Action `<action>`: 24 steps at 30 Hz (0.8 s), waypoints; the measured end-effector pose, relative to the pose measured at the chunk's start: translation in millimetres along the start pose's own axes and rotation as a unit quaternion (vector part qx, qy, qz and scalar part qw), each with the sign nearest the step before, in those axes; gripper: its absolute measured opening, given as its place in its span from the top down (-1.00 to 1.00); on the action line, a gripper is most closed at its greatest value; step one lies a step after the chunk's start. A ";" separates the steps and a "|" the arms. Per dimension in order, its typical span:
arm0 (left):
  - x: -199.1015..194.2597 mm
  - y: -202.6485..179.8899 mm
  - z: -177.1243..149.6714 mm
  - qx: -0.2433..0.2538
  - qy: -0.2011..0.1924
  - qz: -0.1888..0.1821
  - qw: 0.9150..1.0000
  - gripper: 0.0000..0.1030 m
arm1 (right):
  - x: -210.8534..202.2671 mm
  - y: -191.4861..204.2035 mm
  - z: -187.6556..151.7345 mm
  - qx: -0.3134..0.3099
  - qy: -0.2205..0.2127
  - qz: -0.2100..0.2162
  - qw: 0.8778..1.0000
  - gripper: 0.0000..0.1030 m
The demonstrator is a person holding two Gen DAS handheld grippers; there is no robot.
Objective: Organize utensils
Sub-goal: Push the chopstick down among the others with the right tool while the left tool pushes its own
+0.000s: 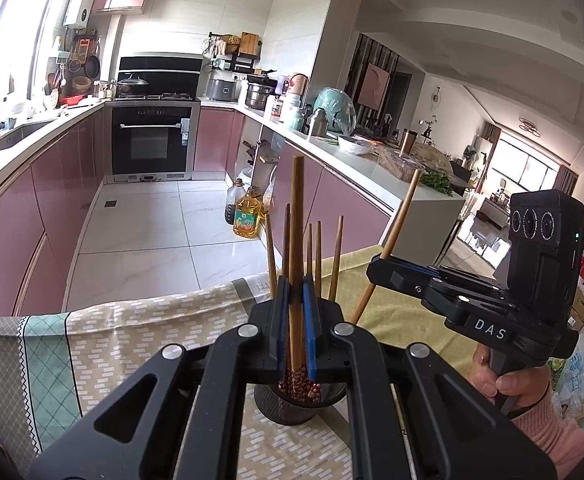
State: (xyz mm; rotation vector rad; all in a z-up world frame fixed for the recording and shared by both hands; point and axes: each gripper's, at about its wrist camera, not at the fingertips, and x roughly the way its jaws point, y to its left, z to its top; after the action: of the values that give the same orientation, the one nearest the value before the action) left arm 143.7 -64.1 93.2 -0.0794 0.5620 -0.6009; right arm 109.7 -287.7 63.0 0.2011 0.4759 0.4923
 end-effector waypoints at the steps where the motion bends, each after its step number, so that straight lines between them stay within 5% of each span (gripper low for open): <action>1: 0.2 0.1 -0.1 0.000 0.000 0.000 1.000 0.86 | 0.9 0.1 0.0 0.000 0.001 0.000 1.000 0.89; 24: 13.0 7.6 -6.7 0.004 0.024 0.005 1.000 0.86 | 14.0 -6.4 -9.2 0.007 0.019 0.000 1.000 0.89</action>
State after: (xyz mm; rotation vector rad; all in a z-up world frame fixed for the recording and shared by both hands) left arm 153.0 -64.5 79.5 -0.0548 0.6055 -0.5965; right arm 118.7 -285.6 47.6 0.2044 0.5170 0.4932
